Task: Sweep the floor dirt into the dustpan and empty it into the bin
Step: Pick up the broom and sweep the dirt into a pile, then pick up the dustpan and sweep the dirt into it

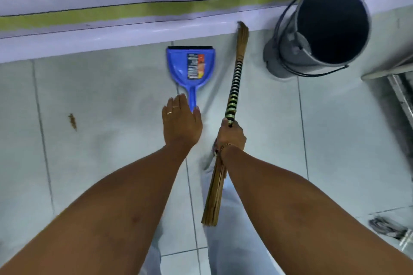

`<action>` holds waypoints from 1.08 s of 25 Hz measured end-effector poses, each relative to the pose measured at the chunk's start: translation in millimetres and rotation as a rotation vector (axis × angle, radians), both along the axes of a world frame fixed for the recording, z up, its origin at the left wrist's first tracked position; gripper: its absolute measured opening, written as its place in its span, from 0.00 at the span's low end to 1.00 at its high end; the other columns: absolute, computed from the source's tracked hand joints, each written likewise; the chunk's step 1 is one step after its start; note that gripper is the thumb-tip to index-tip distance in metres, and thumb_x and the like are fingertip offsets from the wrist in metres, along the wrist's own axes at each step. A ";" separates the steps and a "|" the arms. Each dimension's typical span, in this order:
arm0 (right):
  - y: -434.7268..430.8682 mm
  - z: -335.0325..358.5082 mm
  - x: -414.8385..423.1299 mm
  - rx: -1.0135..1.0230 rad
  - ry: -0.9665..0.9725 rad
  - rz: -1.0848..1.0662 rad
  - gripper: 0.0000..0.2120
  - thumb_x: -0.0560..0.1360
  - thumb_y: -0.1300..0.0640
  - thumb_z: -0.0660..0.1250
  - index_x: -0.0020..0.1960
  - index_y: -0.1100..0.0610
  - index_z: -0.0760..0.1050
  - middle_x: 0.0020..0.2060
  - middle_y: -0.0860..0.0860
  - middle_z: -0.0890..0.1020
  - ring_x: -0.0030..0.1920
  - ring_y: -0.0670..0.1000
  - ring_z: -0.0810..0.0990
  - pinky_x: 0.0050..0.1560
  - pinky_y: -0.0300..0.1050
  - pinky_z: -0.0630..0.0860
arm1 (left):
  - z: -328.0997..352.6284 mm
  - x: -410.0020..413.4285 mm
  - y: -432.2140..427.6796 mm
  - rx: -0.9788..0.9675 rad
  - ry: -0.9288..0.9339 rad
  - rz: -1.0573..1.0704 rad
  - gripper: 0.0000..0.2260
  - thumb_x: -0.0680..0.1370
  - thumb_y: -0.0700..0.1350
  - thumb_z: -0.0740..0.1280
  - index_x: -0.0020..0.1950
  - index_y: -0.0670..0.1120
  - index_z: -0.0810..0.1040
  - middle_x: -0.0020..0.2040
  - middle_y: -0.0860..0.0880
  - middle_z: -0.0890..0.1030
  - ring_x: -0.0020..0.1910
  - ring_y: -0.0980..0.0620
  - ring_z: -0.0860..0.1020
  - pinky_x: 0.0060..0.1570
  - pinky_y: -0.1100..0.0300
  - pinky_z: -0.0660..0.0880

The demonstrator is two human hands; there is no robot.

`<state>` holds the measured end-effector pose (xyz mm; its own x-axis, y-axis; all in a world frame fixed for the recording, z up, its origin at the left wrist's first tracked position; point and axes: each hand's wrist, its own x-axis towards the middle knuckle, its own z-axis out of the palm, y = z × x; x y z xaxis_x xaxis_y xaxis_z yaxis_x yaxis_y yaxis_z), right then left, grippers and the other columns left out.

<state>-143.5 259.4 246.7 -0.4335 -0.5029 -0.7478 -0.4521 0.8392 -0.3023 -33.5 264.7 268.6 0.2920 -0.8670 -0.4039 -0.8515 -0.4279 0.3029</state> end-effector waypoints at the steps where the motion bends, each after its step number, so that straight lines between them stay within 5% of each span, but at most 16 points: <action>1: -23.4 -8.4 -19.8 0.015 -0.005 -0.002 0.21 0.80 0.47 0.53 0.64 0.58 0.72 0.59 0.59 0.79 0.58 0.61 0.77 0.56 0.49 0.73 | -11.9 -17.5 -24.7 0.012 -0.013 -0.006 0.24 0.80 0.50 0.52 0.72 0.37 0.59 0.71 0.39 0.68 0.72 0.44 0.64 0.72 0.51 0.58; 4: -62.5 -30.2 -52.8 0.076 -0.066 -0.064 0.21 0.79 0.47 0.55 0.58 0.61 0.76 0.46 0.57 0.83 0.38 0.55 0.80 0.39 0.41 0.73 | -44.2 -45.0 -70.4 0.041 0.013 0.030 0.22 0.80 0.49 0.54 0.69 0.37 0.64 0.66 0.37 0.73 0.67 0.42 0.69 0.69 0.50 0.62; 6: -75.6 -48.0 -63.2 0.163 -0.133 -0.158 0.22 0.77 0.46 0.58 0.54 0.63 0.78 0.37 0.55 0.81 0.26 0.52 0.77 0.36 0.45 0.79 | -71.0 -54.1 -89.1 0.087 0.076 0.117 0.21 0.79 0.46 0.58 0.67 0.35 0.66 0.64 0.35 0.73 0.65 0.39 0.70 0.67 0.47 0.64; 14: -71.6 -173.8 -41.1 0.174 -0.146 -0.243 0.21 0.73 0.38 0.60 0.35 0.55 0.71 0.21 0.47 0.75 0.20 0.49 0.77 0.29 0.42 0.78 | -240.2 -39.0 -124.8 0.252 0.176 0.432 0.28 0.75 0.45 0.64 0.70 0.35 0.59 0.69 0.37 0.66 0.69 0.38 0.64 0.70 0.45 0.64; 16: -64.1 -204.6 -31.4 0.142 -0.129 -0.239 0.20 0.73 0.37 0.59 0.40 0.54 0.74 0.22 0.47 0.75 0.22 0.51 0.78 0.29 0.42 0.79 | -281.1 -34.0 -128.6 0.276 0.199 0.514 0.32 0.74 0.46 0.66 0.72 0.36 0.56 0.71 0.37 0.65 0.70 0.39 0.64 0.71 0.46 0.64; 20: -55.6 -239.5 -21.1 0.062 -0.079 -0.043 0.22 0.77 0.41 0.57 0.68 0.48 0.68 0.43 0.56 0.84 0.44 0.58 0.83 0.51 0.51 0.80 | -323.6 -34.7 -136.4 0.205 0.298 0.707 0.36 0.75 0.45 0.66 0.75 0.41 0.48 0.70 0.41 0.69 0.68 0.41 0.70 0.69 0.49 0.67; 23: -49.0 -246.4 -11.3 0.017 0.019 0.042 0.17 0.78 0.51 0.61 0.60 0.62 0.74 0.52 0.60 0.81 0.51 0.60 0.80 0.52 0.52 0.78 | -328.3 -24.3 -125.3 0.216 0.298 0.761 0.36 0.76 0.39 0.64 0.76 0.44 0.45 0.71 0.42 0.68 0.68 0.42 0.69 0.69 0.50 0.66; 27: -36.8 -203.3 14.7 0.094 0.010 -0.058 0.14 0.76 0.61 0.63 0.60 0.65 0.70 0.59 0.61 0.76 0.54 0.59 0.78 0.56 0.52 0.76 | -272.9 12.4 -81.5 0.254 0.232 0.731 0.24 0.72 0.35 0.66 0.67 0.40 0.64 0.63 0.40 0.75 0.62 0.40 0.73 0.61 0.50 0.71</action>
